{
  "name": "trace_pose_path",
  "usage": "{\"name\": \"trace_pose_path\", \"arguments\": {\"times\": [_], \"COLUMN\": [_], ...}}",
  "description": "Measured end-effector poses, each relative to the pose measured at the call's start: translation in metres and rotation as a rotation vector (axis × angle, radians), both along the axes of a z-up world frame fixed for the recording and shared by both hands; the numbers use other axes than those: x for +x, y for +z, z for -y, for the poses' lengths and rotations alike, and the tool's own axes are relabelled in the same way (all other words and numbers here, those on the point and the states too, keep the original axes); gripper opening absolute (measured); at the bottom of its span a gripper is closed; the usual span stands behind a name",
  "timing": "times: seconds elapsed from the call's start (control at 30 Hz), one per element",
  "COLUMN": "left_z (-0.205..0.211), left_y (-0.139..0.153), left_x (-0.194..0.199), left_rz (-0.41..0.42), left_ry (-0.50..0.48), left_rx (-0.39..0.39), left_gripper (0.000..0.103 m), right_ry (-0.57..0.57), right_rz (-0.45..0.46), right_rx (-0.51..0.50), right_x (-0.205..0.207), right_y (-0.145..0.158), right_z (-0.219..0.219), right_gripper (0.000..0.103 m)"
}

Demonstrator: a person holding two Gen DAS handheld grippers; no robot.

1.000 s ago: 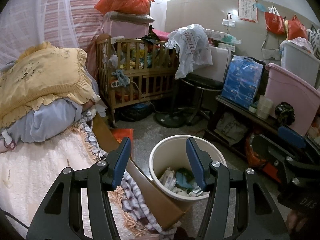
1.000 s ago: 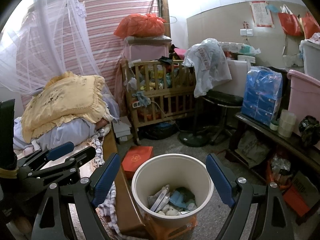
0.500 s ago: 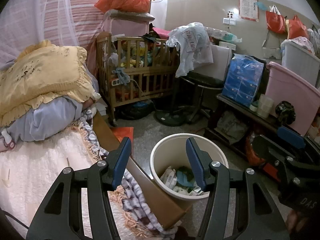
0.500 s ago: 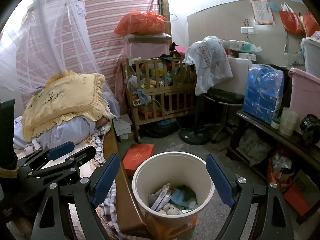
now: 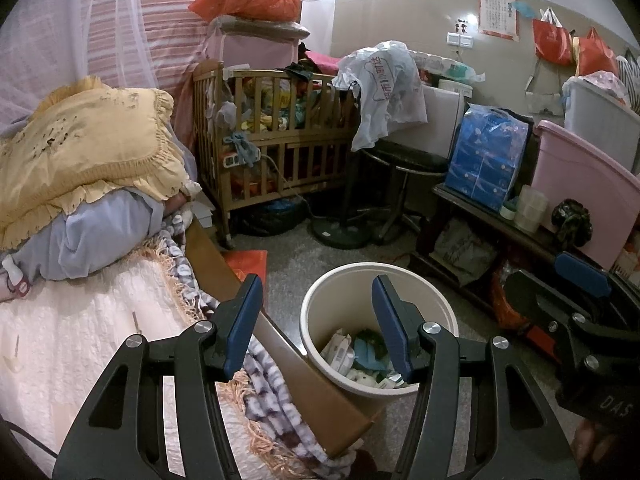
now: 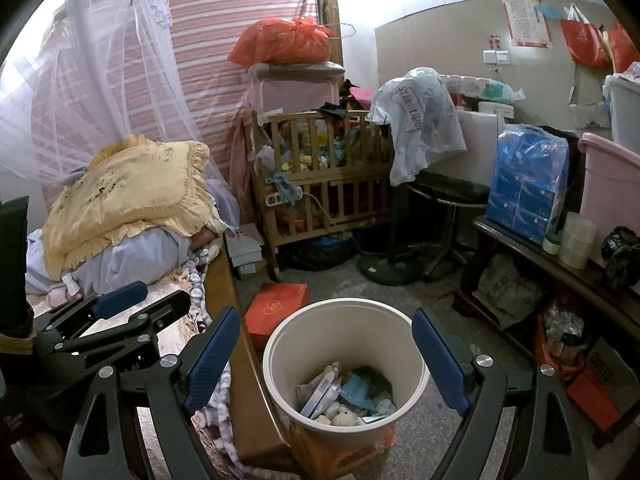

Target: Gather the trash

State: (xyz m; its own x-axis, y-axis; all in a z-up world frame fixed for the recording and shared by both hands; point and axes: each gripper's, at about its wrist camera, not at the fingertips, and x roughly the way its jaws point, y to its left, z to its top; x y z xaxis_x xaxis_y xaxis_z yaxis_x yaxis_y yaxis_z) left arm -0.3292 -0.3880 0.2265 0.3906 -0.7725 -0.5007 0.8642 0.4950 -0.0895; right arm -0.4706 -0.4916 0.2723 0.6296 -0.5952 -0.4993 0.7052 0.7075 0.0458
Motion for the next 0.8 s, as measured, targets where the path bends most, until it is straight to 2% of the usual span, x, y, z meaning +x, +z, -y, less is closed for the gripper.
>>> {"name": "trace_pose_path", "arguments": {"times": [0.8], "left_z": [-0.001], "left_y": [-0.009], "left_x": [0.000], "left_rz": [-0.006], "left_ry": [-0.004], "left_rx": [0.010], "left_gripper": [0.055], "right_ry": [-0.002], "right_rz": [-0.012], "right_rx": [0.019], "right_x": [-0.004], "right_y": [-0.013], "right_z": [-0.001], "right_gripper": [0.086]}}
